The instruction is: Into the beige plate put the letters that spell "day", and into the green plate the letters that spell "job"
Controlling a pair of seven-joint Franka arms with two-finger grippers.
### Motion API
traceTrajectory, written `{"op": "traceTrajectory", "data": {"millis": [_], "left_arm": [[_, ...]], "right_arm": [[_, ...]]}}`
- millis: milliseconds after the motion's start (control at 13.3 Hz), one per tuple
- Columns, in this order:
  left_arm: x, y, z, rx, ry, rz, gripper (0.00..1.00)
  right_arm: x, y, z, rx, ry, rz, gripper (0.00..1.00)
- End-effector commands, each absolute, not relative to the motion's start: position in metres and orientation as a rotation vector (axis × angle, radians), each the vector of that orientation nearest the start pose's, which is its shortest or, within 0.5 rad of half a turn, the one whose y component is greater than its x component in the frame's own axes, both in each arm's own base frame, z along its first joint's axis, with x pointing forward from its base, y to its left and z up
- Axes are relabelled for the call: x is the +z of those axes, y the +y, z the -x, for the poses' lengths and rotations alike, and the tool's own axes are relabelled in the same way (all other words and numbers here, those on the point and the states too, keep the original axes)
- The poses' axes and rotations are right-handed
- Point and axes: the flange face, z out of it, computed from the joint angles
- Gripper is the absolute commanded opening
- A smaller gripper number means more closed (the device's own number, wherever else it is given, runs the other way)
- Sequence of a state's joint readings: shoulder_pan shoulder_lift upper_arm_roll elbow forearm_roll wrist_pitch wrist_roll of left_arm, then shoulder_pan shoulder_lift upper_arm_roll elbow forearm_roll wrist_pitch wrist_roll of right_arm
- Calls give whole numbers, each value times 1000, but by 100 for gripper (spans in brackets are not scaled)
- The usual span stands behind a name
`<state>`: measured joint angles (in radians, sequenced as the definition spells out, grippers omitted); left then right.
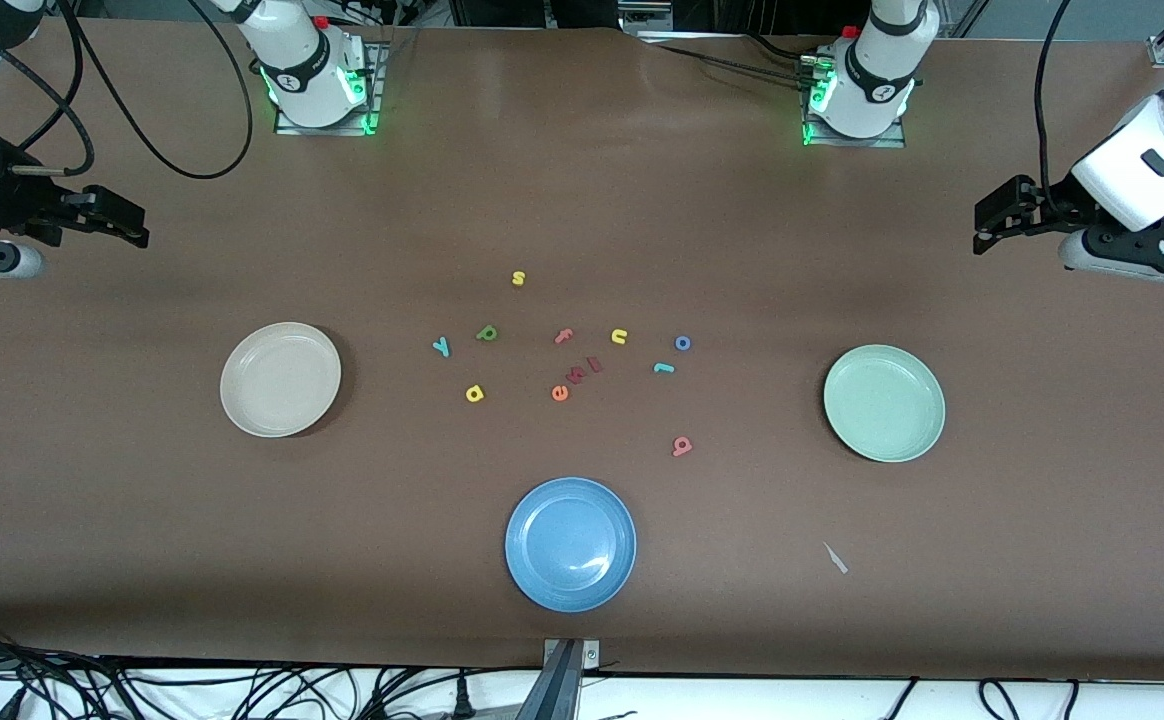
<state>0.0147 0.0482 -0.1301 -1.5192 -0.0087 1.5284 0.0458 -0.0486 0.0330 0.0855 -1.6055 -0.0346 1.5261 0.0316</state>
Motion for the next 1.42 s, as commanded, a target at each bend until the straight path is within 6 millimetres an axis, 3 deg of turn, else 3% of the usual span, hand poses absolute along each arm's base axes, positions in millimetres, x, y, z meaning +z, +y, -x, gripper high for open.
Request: {"op": "traceTrajectory", "data": {"millis": [0, 300, 375, 450, 524, 674, 899, 974, 1049, 1349], "left_arm": [[618, -65, -558, 86, 270, 3133, 100], [618, -67, -558, 89, 272, 3134, 100], [613, -78, -558, 106, 308, 3131, 100], [599, -93, -561, 154, 357, 3115, 100], [597, -101, -559, 183, 379, 3111, 100], [591, -108, -560, 205, 396, 3112, 100], [564, -124, -569, 286, 462, 3109, 100], [547, -135, -573, 330, 491, 3106, 100], [531, -146, -577, 369, 519, 3099, 100], [454, -240, -583, 522, 737, 3039, 100]], "right_arm": [[590, 14, -558, 185, 2, 3172, 100], [590, 14, -558, 185, 2, 3172, 100], [590, 15, -558, 185, 0, 3172, 100], [580, 16, -561, 212, -13, 3168, 100], [565, 19, -570, 255, -35, 3162, 100], [564, 18, -571, 250, -29, 3127, 100], [561, 19, -571, 259, -27, 3121, 100], [558, 20, -572, 269, -31, 3120, 100], [543, 22, -577, 314, -36, 3115, 100], [510, 29, -589, 397, -55, 3106, 100]]}}
